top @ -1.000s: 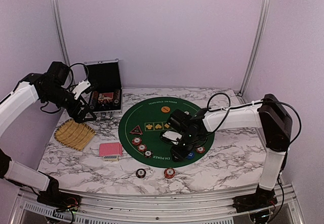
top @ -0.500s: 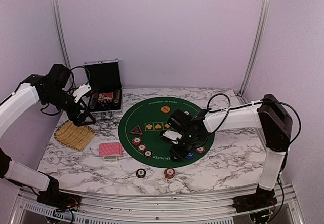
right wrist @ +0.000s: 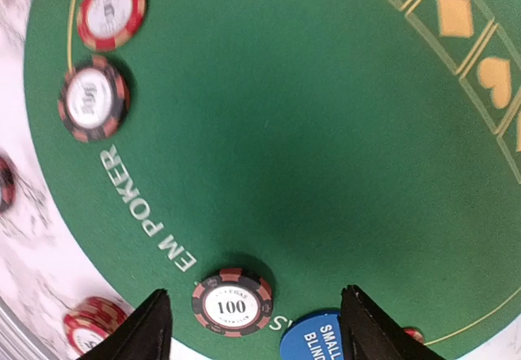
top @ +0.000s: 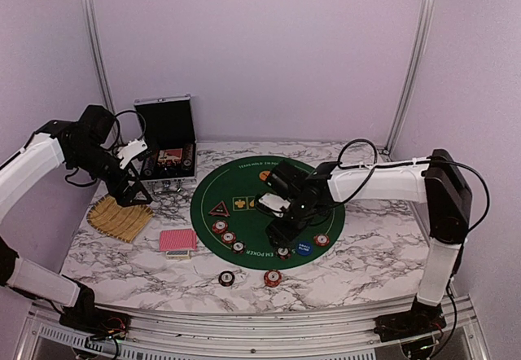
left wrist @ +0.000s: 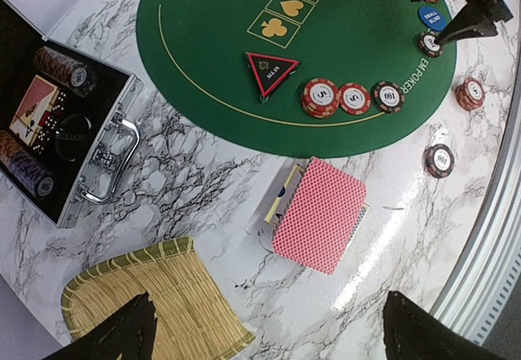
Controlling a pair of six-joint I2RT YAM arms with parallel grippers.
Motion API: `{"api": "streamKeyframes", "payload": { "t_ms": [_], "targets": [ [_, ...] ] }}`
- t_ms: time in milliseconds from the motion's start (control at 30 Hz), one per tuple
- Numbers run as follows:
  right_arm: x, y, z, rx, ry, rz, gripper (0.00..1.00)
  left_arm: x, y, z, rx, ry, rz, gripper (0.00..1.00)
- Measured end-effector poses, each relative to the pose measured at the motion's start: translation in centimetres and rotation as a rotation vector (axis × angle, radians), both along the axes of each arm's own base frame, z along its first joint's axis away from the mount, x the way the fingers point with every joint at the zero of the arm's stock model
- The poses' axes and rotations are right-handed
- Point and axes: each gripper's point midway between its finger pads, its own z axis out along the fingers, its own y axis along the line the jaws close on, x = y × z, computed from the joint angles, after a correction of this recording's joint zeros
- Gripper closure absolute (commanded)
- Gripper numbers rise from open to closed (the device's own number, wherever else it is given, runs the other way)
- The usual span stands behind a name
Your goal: Distribute texas hold em gaming equipment
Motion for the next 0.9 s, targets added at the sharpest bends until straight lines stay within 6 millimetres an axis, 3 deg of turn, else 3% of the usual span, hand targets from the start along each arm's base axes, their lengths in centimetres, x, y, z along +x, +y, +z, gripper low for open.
{"api": "streamKeyframes", "payload": {
  "t_ms": [200,300,533,700,800,900],
  "targets": [
    [2.6,2.6,7.4,0.152,-0.123,-0.051,0.12,-0.3,0.1,-1.5,0.038,0.035,-0.027,0.01],
    [2.9,3.4,9.4,0.212,-0.140,-0.072,0.10,-1.0,0.0,-3.1,0.064,0.070,-0.061,0.01],
    [2.5,4.9,9.5,0.298,-0.072,-0.108,0.07,-2.9,-0.6,-5.9,0.120,0.119,-0.202,0.01],
    [2.1,7.9,10.0,0.428,0.010,-0.104,0.07,-3.3,-0.7,-8.7,0.157,0.170,-0.283,0.01],
    [2.3,10.0,9.1,0.482,0.072,-0.094,0.08,-4.2,-0.4,-10.4,0.171,0.193,-0.318,0.01],
    [2.2,11.0,7.2,0.485,0.121,-0.097,0.18,-4.8,-0.3,-11.5,0.181,0.194,-0.350,0.01]
  ]
}}
